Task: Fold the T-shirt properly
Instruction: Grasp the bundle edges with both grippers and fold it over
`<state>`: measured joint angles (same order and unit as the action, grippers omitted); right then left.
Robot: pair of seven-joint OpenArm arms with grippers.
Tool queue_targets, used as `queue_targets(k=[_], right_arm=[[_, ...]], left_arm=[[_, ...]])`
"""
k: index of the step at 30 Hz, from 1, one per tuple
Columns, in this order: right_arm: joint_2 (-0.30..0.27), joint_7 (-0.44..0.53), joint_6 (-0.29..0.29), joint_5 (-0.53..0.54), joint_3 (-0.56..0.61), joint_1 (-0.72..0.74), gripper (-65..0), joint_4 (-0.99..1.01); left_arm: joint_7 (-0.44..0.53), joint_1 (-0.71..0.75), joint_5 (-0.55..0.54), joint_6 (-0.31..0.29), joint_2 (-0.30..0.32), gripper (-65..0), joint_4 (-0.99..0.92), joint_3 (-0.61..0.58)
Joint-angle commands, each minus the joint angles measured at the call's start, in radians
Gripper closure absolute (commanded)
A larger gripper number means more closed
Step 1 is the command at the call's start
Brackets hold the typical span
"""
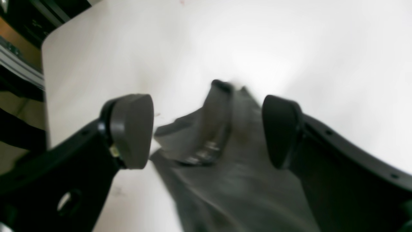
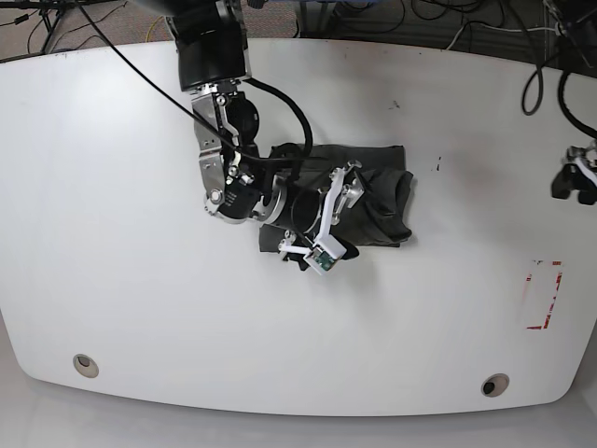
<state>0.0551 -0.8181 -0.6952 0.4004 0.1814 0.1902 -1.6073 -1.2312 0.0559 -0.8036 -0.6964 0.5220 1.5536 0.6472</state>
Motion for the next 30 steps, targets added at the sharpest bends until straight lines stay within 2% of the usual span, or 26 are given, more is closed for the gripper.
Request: queue_targets(k=[1,4,5,7,8,9,11,16,19,24,30], right_arm=[[-0.047,0.023,0.022,0.015,-0.009,0.039,-47.7,-0.018],[-0.102,0.023,0.036,0.015,-0.009,0.055,-37.4,-0.018],[-0.119,0.024,0.041,0.015,-0.009,0.058,-32.2,-0.017],[-0.139,0.024,0.047,0.015,-0.009,0.059,-23.5,-0.015],[-0.154,0.026,0.053,0.015,-0.009,0.061,-16.6,-0.012],[-0.159,0.027,0.055,0.015,-0.009,0.061,-14.7,-0.012],[-0.177,0.042,0.061,0.015,-0.009,0.065,-6.5,-0.001],[-0.211,0.105,0.064,0.013,-0.006,0.067,-5.1,0.074],[-0.222,0.177,0.064,0.013,-0.004,0.082,-5.1,0.138],[-0.245,0.297,0.058,0.013,-0.003,0.113,-5.1,0.273],[-0.286,0.429,0.045,0.013,-0.001,0.134,-5.1,0.419]], left_arm=[[0.080,-0.014,0.031,-0.002,-0.030,-36.5,0.127,-0.054],[0.126,-0.012,0.134,-0.002,-0.119,-36.5,0.241,-0.160],[0.140,-0.009,0.177,-0.002,-0.150,-36.5,0.276,-0.195],[0.158,-0.009,0.244,-0.002,-0.193,-36.5,0.316,-0.255],[0.169,-0.008,0.300,-0.002,-0.233,-36.5,0.331,-0.298],[0.172,-0.008,0.319,-0.002,-0.248,-36.5,0.334,-0.313],[0.187,-0.008,0.407,-0.002,-0.299,-36.4,0.336,-0.373],[0.264,0.000,0.586,-0.002,-0.400,-26.8,0.334,-0.448],[0.308,0.019,0.682,-0.002,-0.431,-22.5,0.331,-0.496],[0.328,0.028,0.778,-0.002,-0.461,-22.2,0.318,-0.583],[0.330,0.020,0.801,-0.002,-0.471,-22.2,0.233,-0.619]])
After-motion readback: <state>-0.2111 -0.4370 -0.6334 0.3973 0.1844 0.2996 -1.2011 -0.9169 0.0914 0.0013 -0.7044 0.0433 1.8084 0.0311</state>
